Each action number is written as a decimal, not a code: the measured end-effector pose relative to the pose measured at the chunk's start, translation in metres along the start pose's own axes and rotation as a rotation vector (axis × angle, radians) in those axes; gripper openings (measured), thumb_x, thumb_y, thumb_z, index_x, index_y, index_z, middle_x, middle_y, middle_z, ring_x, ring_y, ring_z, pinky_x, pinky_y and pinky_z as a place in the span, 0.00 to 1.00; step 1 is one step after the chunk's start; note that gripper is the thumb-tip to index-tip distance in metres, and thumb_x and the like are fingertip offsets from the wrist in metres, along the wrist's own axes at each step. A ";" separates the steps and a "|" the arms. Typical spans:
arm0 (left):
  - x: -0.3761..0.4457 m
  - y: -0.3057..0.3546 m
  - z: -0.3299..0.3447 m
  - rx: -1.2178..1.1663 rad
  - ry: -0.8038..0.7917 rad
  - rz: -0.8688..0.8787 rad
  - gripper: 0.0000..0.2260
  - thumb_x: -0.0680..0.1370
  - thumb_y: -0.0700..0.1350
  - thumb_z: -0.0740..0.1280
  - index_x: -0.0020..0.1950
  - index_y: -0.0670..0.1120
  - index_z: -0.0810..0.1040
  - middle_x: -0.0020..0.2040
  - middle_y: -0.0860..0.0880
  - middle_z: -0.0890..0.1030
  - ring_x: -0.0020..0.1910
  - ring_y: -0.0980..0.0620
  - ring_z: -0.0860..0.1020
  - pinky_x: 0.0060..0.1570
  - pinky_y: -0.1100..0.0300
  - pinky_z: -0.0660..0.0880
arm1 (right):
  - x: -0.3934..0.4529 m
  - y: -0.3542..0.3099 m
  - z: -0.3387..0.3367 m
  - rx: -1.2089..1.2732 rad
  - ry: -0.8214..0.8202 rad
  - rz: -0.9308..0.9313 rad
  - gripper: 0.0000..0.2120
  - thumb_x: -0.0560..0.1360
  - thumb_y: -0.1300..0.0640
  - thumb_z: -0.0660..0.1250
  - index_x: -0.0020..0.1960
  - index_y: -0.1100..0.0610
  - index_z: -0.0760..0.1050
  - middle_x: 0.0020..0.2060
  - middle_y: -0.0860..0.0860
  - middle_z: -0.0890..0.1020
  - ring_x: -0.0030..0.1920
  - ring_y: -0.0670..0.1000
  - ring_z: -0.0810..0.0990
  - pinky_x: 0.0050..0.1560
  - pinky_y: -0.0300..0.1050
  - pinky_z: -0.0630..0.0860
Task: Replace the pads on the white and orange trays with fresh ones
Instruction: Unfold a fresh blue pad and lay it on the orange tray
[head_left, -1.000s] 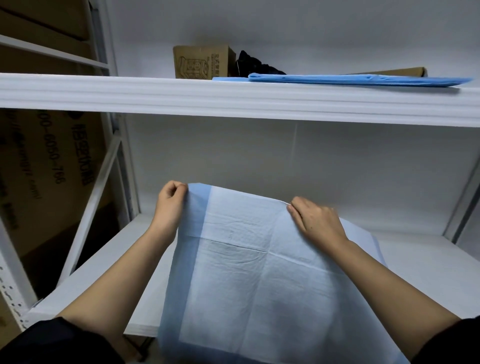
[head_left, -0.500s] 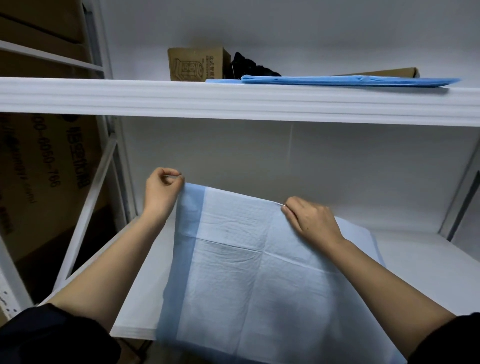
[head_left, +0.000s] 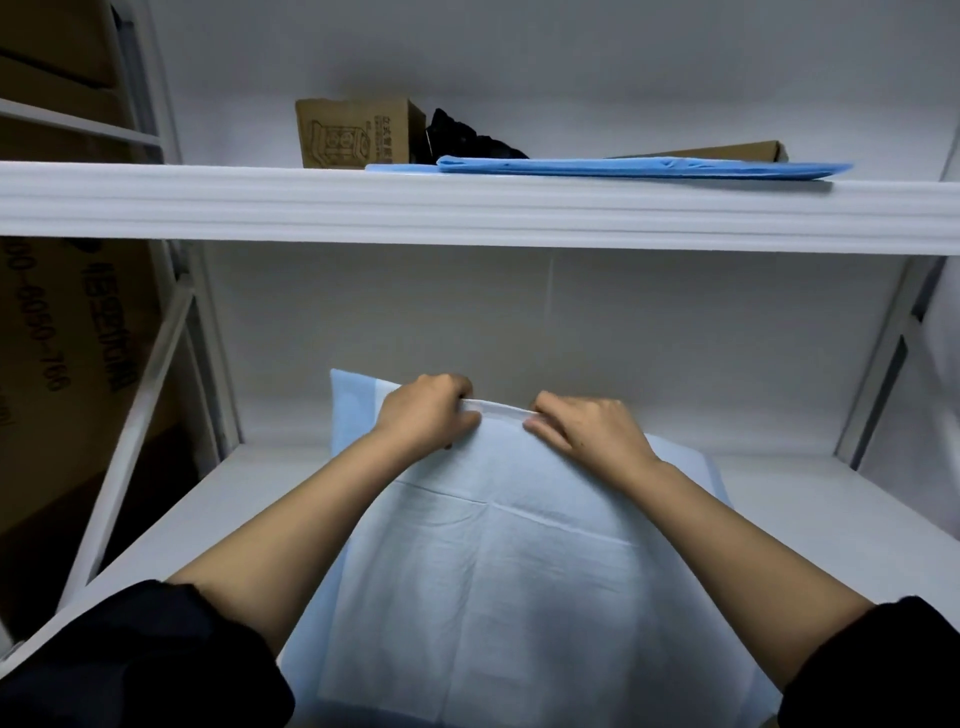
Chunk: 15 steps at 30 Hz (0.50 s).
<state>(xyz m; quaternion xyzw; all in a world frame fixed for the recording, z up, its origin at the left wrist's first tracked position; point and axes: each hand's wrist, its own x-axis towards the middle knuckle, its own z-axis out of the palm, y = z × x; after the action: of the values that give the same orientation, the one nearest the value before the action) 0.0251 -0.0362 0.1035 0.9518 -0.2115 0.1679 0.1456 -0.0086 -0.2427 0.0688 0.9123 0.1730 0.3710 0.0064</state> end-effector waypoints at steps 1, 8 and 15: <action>0.000 -0.001 0.000 -0.001 0.018 -0.010 0.05 0.75 0.48 0.62 0.44 0.48 0.75 0.30 0.53 0.79 0.41 0.50 0.79 0.30 0.63 0.64 | -0.001 0.007 -0.003 0.052 -0.108 0.061 0.15 0.77 0.40 0.57 0.52 0.50 0.72 0.46 0.46 0.83 0.45 0.54 0.81 0.37 0.45 0.68; 0.005 -0.013 0.009 -0.076 0.087 -0.104 0.03 0.75 0.47 0.62 0.42 0.48 0.73 0.29 0.53 0.80 0.43 0.48 0.78 0.35 0.59 0.69 | -0.030 0.066 -0.026 0.293 -0.707 0.345 0.09 0.69 0.49 0.73 0.45 0.46 0.75 0.41 0.44 0.79 0.45 0.48 0.78 0.41 0.39 0.71; 0.007 -0.031 0.018 -0.092 0.065 -0.134 0.03 0.73 0.46 0.64 0.41 0.48 0.74 0.31 0.53 0.81 0.43 0.49 0.78 0.38 0.58 0.72 | -0.049 0.088 -0.035 -0.081 -0.658 0.487 0.04 0.74 0.54 0.62 0.40 0.50 0.73 0.41 0.49 0.78 0.45 0.53 0.74 0.39 0.43 0.65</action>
<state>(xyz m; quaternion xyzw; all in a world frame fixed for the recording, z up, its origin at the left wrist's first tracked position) 0.0498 -0.0179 0.0835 0.9501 -0.1498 0.1788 0.2071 -0.0375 -0.3453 0.0735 0.9956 -0.0740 0.0567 0.0093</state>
